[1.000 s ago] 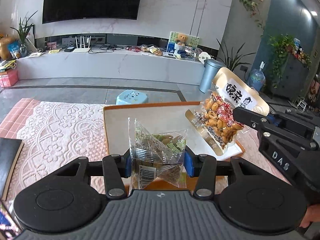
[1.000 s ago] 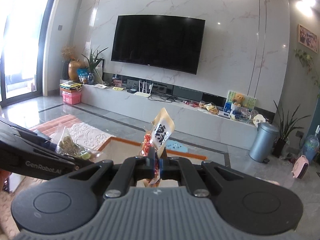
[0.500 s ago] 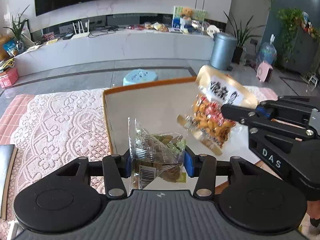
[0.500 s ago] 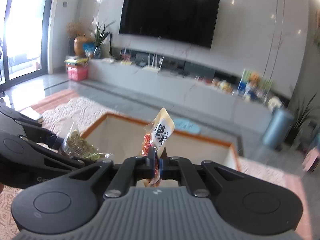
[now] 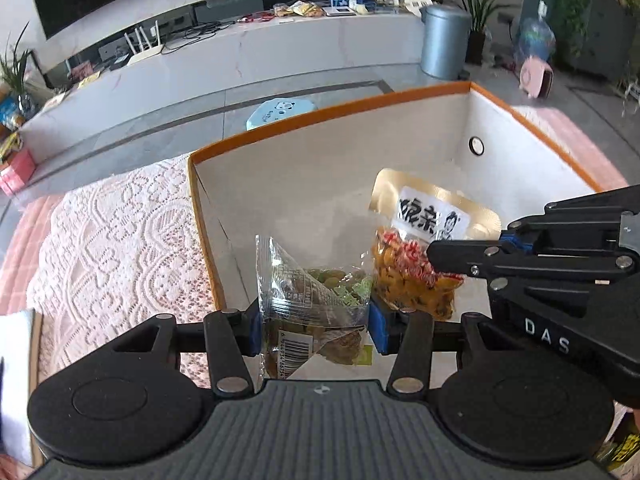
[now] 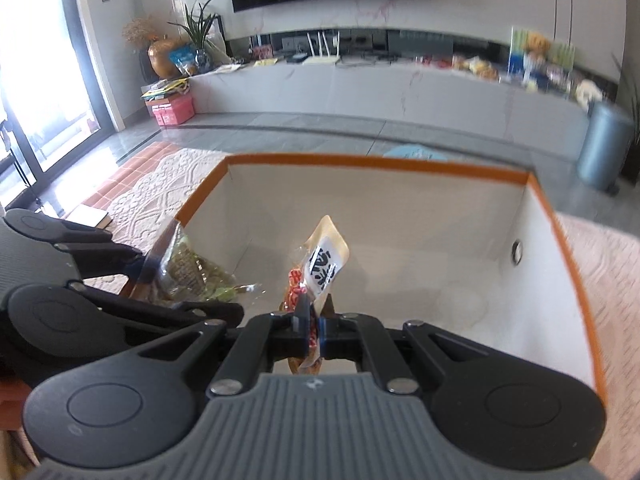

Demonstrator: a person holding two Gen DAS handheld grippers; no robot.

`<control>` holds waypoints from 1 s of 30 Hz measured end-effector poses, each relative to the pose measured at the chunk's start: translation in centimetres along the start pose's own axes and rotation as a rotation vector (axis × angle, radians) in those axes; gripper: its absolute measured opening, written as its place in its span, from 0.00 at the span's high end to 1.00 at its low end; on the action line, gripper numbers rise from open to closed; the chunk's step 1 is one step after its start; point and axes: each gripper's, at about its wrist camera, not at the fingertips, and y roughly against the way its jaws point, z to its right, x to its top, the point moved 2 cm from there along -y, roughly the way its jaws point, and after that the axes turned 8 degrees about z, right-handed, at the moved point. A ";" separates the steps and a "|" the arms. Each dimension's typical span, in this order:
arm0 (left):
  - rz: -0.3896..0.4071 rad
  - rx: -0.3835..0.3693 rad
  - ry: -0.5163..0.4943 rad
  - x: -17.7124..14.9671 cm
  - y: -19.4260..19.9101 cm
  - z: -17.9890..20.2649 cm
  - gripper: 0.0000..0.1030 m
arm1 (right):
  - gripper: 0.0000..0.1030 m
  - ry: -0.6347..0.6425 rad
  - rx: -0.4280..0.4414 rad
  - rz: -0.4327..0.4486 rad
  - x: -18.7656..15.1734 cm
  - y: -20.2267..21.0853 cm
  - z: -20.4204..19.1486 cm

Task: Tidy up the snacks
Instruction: 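Lift both held bags and carry them over the orange box, then open the left tool over the box while the right tool drops the peanut bag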

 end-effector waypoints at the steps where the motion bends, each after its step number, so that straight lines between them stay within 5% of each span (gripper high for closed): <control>1: -0.005 0.011 -0.012 0.0 -0.1 0.2 0.46 | 1.00 -0.006 0.005 -0.007 -0.2 0.0 0.1; 8: 0.008 0.048 -0.041 -0.2 0.5 1.1 0.40 | 1.00 -0.014 -0.014 -0.052 -1.2 -0.4 0.0; 11: 0.063 0.074 -0.032 0.1 1.7 0.9 0.30 | 1.00 -0.018 -0.019 -0.057 -1.2 -0.2 0.2; 18: 0.143 0.083 0.067 0.1 4.8 -0.1 0.24 | 1.00 -0.075 0.006 -0.083 -0.8 -0.4 0.5; 26: 0.151 0.092 0.137 -0.5 6.3 -0.4 0.21 | 0.98 -0.068 -0.116 -0.178 -1.1 -2.5 1.4; 30: 0.150 0.105 0.122 -0.6 6.8 -0.2 0.21 | 0.86 -0.052 -0.155 -0.212 -1.1 -3.3 1.2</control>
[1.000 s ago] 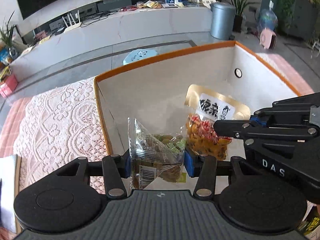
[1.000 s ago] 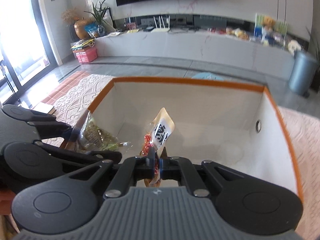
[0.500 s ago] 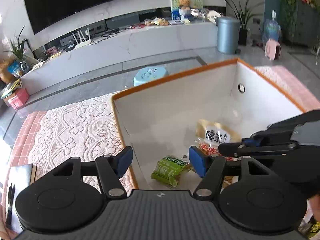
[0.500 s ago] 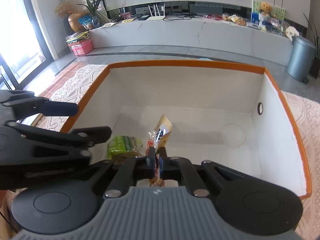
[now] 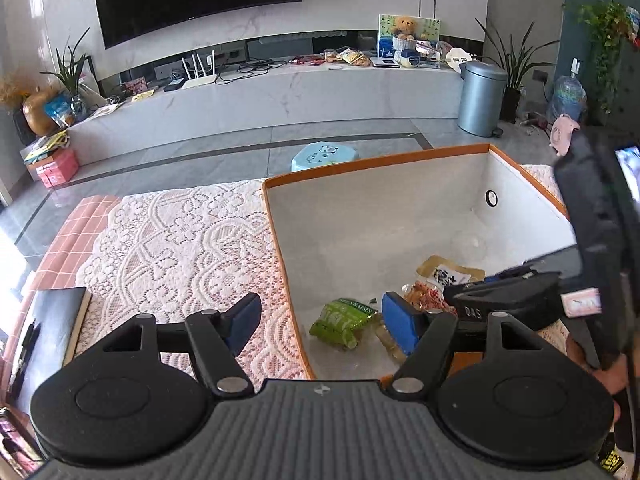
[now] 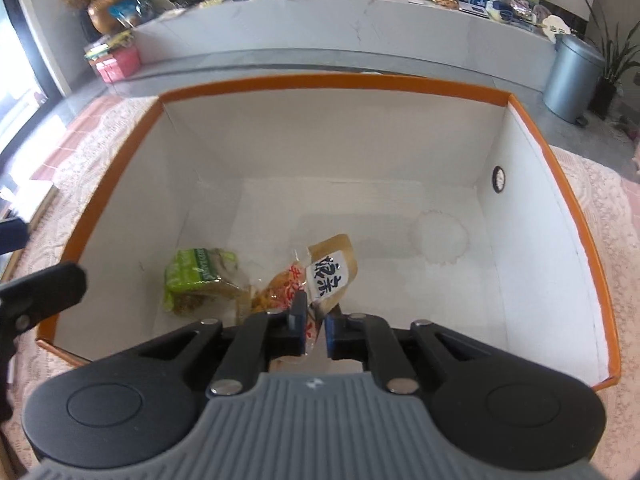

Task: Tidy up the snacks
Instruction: 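Open the left tool over the box while the right tool drops the peanut bag, then move both open tools back over the snack pile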

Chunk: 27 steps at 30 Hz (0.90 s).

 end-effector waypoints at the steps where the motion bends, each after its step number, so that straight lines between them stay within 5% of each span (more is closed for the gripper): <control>1: 0.002 -0.001 -0.003 0.0 0.2 0.0 0.21 | 0.84 0.015 -0.018 0.001 0.1 0.0 -0.2; 4: 0.014 -0.013 -0.009 -0.1 1.3 0.1 0.21 | 0.76 0.082 -0.060 0.029 0.1 0.8 -0.8; 6: 0.023 -0.020 -0.011 0.0 1.8 0.3 0.21 | 0.60 0.113 -0.071 0.044 -0.1 1.4 -1.2; 11: 0.057 -0.043 -0.025 0.4 3.8 1.2 0.21 | 0.50 0.116 -0.092 0.081 0.2 3.8 -0.9; 19: 0.107 -0.094 -0.008 0.0 7.8 2.2 0.21 | 0.19 0.143 -0.088 0.239 -0.6 10.6 -0.6; 27: 0.131 -0.155 0.069 -1.7 11.7 2.4 0.21 | 0.09 0.134 -0.128 0.359 -4.9 17.7 0.1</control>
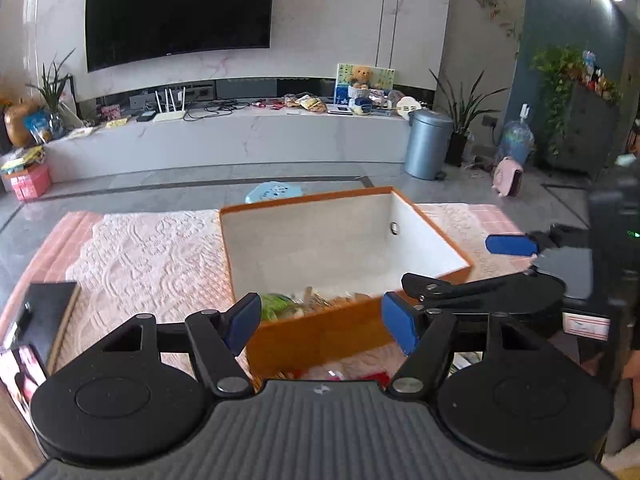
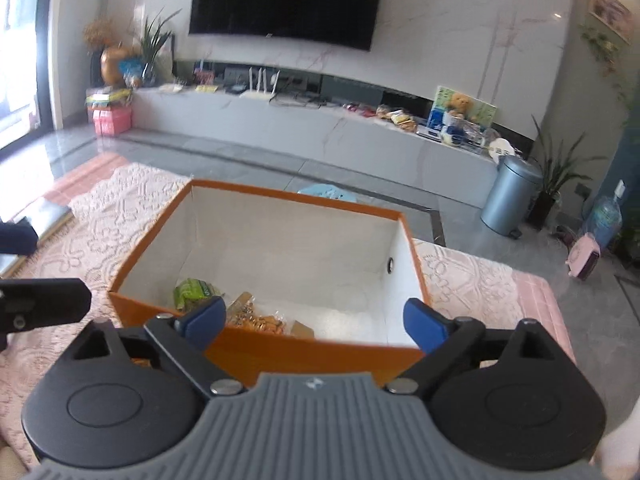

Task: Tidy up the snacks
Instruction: 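Move both open tools back over the snack pile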

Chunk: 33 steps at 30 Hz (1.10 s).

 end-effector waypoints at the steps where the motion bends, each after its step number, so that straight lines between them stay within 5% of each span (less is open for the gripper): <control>1: -0.002 -0.007 0.007 -0.3 0.3 0.1 0.21 | 0.09 -0.023 0.009 0.005 -0.4 1.0 0.3; 7: -0.030 -0.023 0.066 -2.8 1.4 -0.2 0.22 | 0.06 -0.097 0.029 0.032 -3.6 5.7 0.5; 16: -0.155 -0.080 0.053 -7.7 0.9 -0.2 0.23 | 0.06 -0.035 0.001 0.062 -10.6 9.7 -1.9; 24: -0.261 -0.066 0.063 -12.3 0.4 -1.8 0.23 | 0.06 -0.018 0.033 -0.024 -13.7 8.8 -2.8; 33: -0.286 -0.022 0.129 -13.9 -0.1 -3.9 0.24 | 0.06 -0.071 0.046 -0.149 -16.1 6.8 -3.3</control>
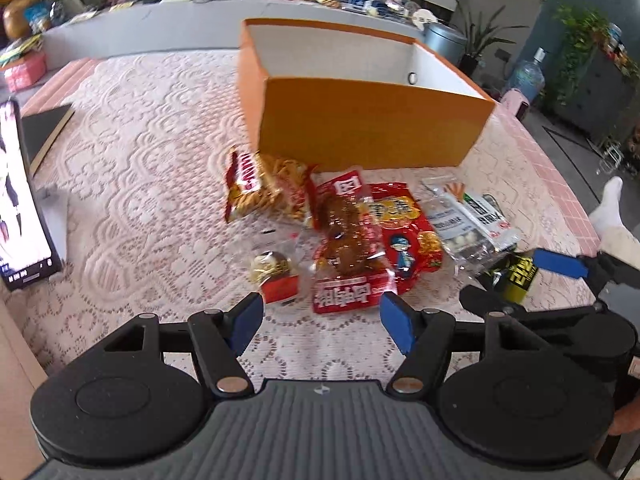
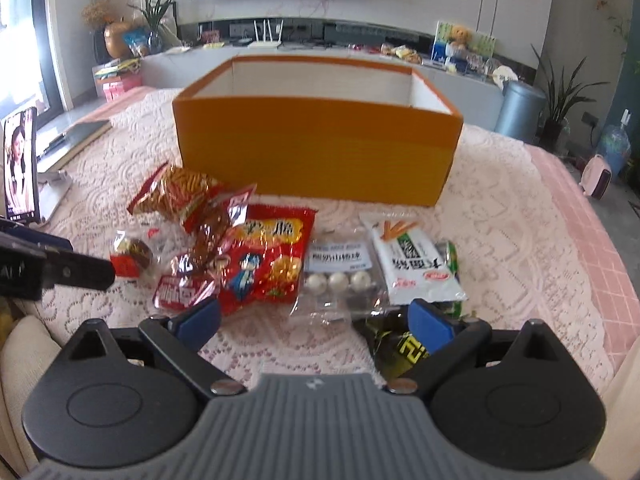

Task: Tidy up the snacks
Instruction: 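Move both open tools back over the snack pile, then grasp the chocolate-ball bag with the left tool while the right grasps the meat bag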

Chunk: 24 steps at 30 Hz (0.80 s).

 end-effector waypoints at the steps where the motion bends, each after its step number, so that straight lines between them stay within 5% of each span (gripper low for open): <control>1: -0.002 0.003 0.006 0.0 -0.1 -0.2 0.24 | 0.06 -0.003 0.002 -0.006 -0.1 -0.1 0.1; 10: -0.014 -0.002 -0.010 0.6 -2.1 -0.8 0.24 | 0.06 -0.038 0.020 -0.029 0.3 -1.1 0.4; 18: -0.030 0.071 0.040 1.4 -4.9 -1.6 0.24 | 0.12 -0.039 0.041 -0.020 0.7 -1.7 0.2; 24: -0.067 0.087 0.062 0.9 -6.8 -1.9 0.33 | 0.17 -0.042 0.063 -0.006 1.1 -2.2 0.0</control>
